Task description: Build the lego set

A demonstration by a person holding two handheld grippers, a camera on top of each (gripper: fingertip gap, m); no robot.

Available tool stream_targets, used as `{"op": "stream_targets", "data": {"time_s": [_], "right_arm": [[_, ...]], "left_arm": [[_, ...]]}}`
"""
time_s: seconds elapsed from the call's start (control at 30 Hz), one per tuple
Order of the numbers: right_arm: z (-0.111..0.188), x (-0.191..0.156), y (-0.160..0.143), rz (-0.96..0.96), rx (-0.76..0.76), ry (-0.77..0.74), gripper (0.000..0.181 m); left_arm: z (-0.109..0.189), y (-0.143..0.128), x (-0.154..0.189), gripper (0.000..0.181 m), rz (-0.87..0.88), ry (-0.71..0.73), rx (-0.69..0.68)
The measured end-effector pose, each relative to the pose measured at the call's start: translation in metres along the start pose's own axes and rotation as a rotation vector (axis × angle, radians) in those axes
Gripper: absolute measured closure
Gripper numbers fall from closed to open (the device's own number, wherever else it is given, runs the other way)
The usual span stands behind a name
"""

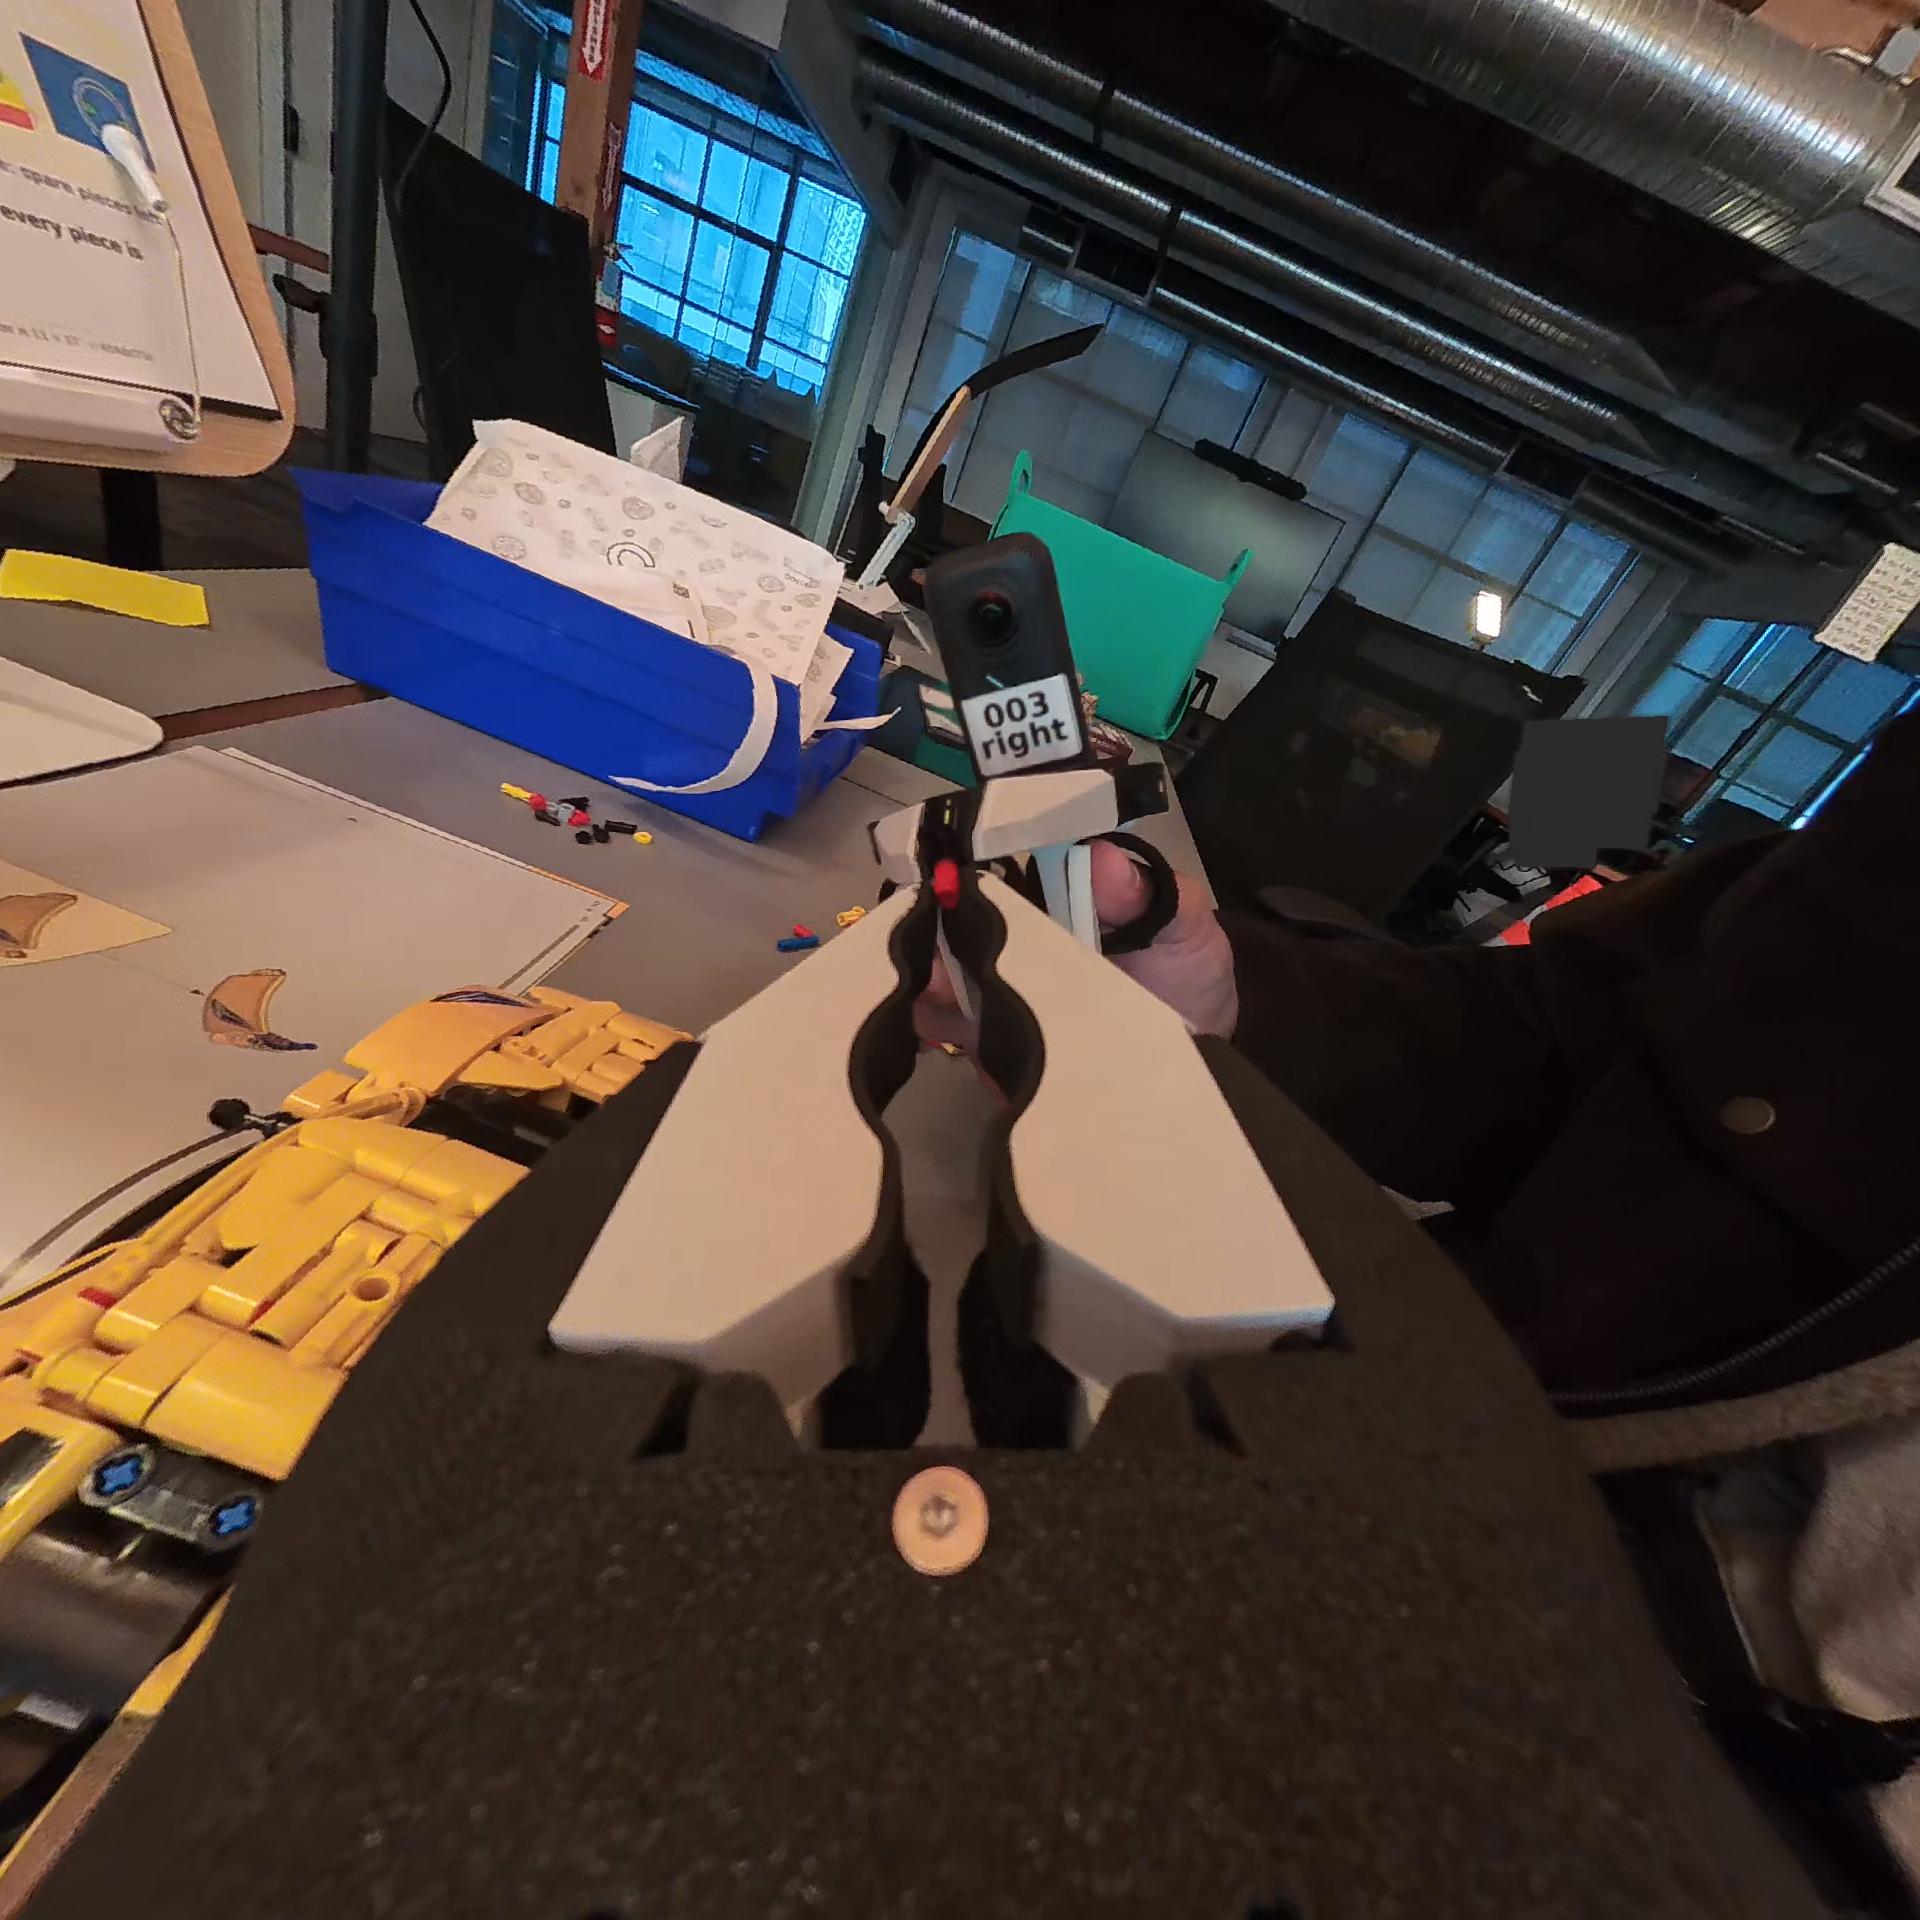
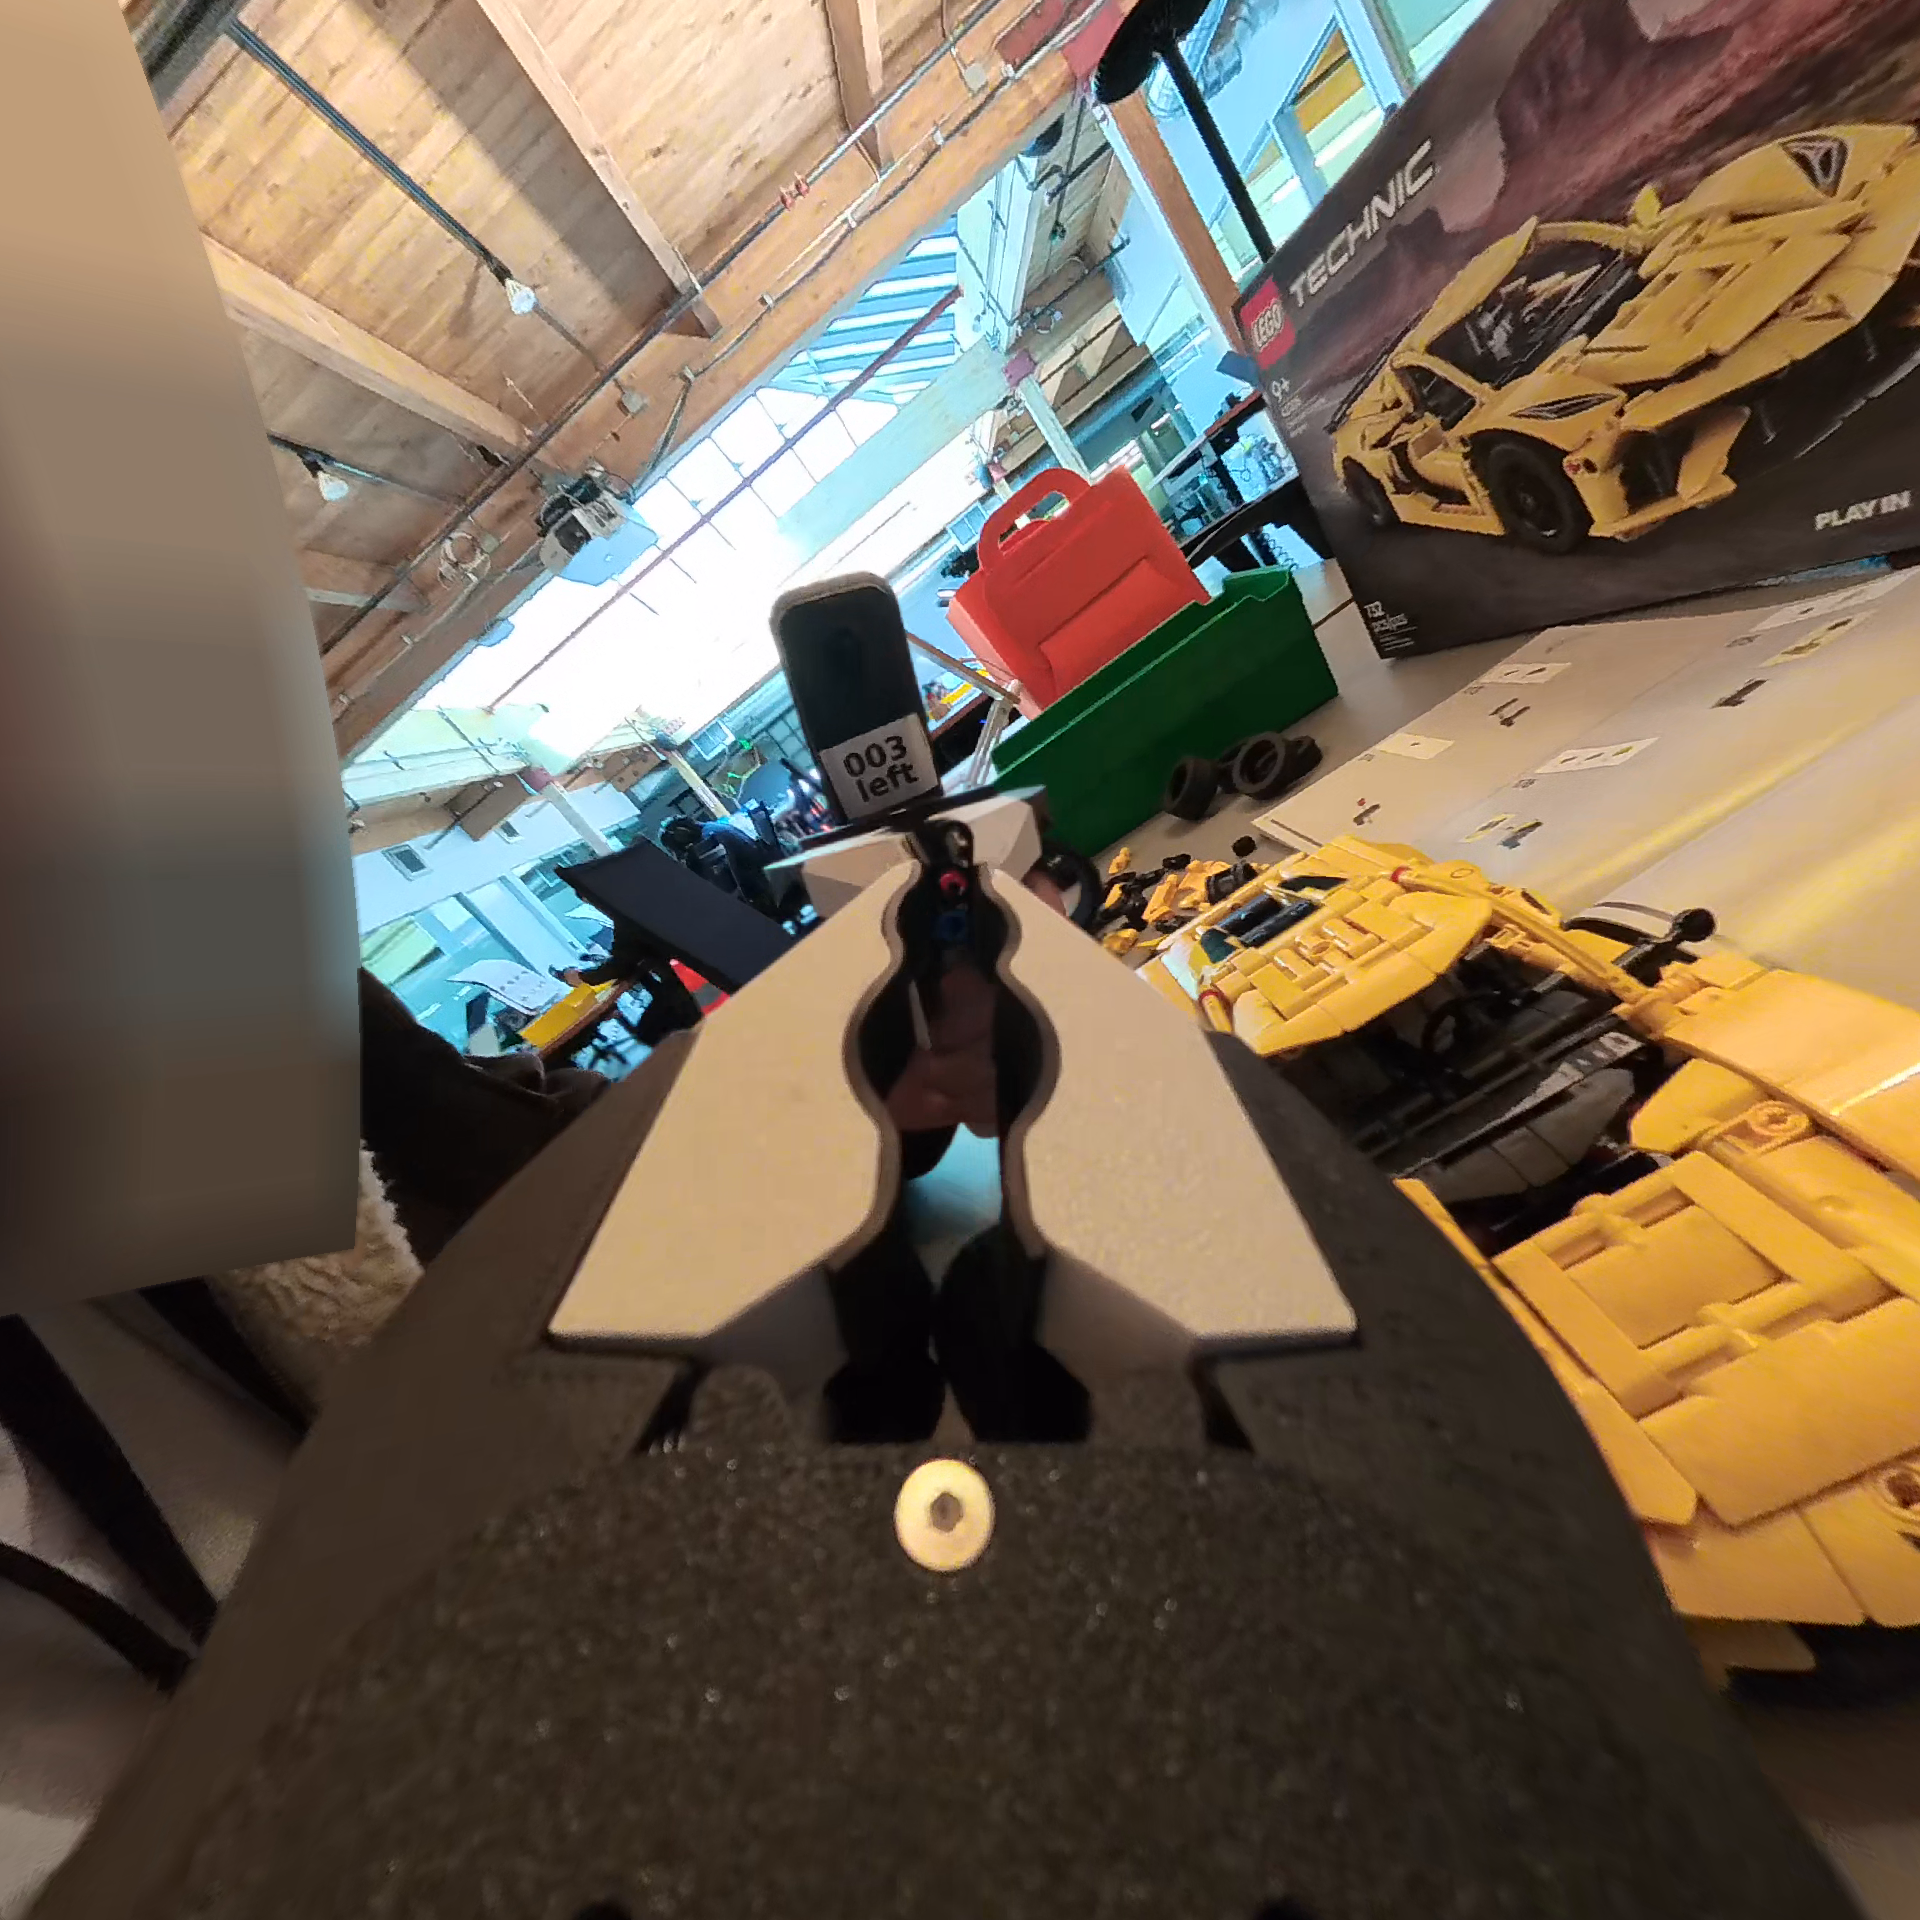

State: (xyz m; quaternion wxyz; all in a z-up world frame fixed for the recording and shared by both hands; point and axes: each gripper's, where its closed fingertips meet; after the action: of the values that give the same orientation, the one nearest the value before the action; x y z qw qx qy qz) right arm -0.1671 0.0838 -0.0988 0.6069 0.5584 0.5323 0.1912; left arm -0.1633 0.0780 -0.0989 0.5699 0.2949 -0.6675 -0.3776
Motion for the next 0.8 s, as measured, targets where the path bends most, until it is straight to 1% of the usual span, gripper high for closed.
{"op": "stream_targets", "data": {"time_s": [0.17, 0.27, 0.57, 0.67, 0.8], "right_arm": [[0.001, -0.001, -0.002, 0.001, -0.018, 0.016, 0.175], [0.001, -0.001, -0.005, 0.05, -0.053, 0.001, 0.175], [0.002, -0.004, -0.01, -0.001, -0.081, 0.057, 0.176], [0.002, -0.008, -0.008, -0.022, -0.062, 0.09, 0.176], [0.0, -0.01, -0.004, -0.14, 0.011, 0.146, 0.176]], "left_arm": [[0.0, -0.002, 0.001, 0.178, 0.005, -0.007, -0.009], [0.0, -0.004, 0.0, 0.178, 0.005, -0.004, -0.025], [0.0, -0.005, 0.003, 0.178, 0.01, -0.024, -0.035], [0.0, -0.005, 0.007, 0.178, 0.009, -0.044, -0.04], [0.002, -0.002, 0.01, 0.177, 0.005, -0.061, -0.025]]}}
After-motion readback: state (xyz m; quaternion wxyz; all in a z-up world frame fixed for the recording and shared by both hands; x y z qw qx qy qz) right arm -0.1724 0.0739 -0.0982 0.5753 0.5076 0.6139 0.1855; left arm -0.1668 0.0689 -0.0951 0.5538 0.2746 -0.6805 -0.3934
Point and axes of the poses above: each gripper's, where its closed fingertips meet, z back along the fingers, y out of its top, x = y × z across the jaws, and after that the axes turned 11 degrees about z, right-handed
